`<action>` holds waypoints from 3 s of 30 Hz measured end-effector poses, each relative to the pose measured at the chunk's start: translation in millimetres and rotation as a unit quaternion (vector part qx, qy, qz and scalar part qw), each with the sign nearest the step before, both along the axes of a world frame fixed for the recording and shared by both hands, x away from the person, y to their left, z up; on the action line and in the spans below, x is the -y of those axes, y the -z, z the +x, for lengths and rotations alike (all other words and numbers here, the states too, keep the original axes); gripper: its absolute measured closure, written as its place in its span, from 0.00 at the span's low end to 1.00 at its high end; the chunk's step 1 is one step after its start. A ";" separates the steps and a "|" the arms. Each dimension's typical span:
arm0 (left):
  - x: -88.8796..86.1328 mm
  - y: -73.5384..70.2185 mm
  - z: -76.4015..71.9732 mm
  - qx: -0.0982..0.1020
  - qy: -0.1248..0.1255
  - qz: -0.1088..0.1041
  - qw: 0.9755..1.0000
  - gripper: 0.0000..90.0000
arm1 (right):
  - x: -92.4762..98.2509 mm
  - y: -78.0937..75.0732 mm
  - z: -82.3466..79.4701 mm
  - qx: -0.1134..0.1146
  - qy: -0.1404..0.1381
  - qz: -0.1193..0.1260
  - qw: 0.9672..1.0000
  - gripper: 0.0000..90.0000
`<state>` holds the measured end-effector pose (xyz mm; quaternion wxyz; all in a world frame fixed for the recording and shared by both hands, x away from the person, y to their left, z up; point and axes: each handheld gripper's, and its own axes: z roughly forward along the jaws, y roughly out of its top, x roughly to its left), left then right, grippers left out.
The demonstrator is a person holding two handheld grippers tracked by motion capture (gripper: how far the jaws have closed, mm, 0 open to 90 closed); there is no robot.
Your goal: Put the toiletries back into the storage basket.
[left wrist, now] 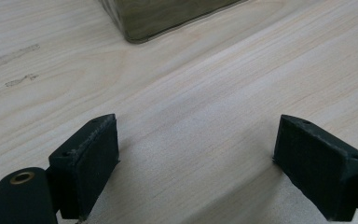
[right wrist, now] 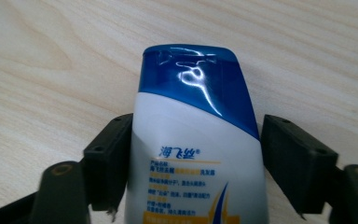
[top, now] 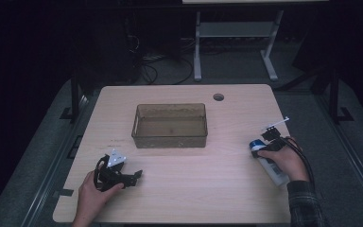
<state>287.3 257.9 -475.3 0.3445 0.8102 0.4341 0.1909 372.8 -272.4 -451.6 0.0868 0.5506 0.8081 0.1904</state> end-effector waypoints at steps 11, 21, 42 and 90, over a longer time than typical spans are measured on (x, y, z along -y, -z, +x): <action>0.0 0.0 0.0 0.000 0.000 0.000 1.000 0.14 | -0.2 -1.0 -1.4 0.005 0.010 0.008 1.000 0.39; -0.1 -0.2 0.0 -0.001 0.000 0.001 1.000 0.14 | 4.0 -9.5 -12.4 0.034 0.014 0.045 0.998 0.39; 0.1 0.2 0.0 0.001 -0.001 0.000 1.000 0.14 | 22.0 -32.1 -64.8 0.185 0.015 0.115 0.976 0.39; 0.1 0.2 0.0 0.001 0.000 0.000 1.000 0.14 | 32.7 -71.3 -98.6 0.317 -0.007 0.216 0.923 0.39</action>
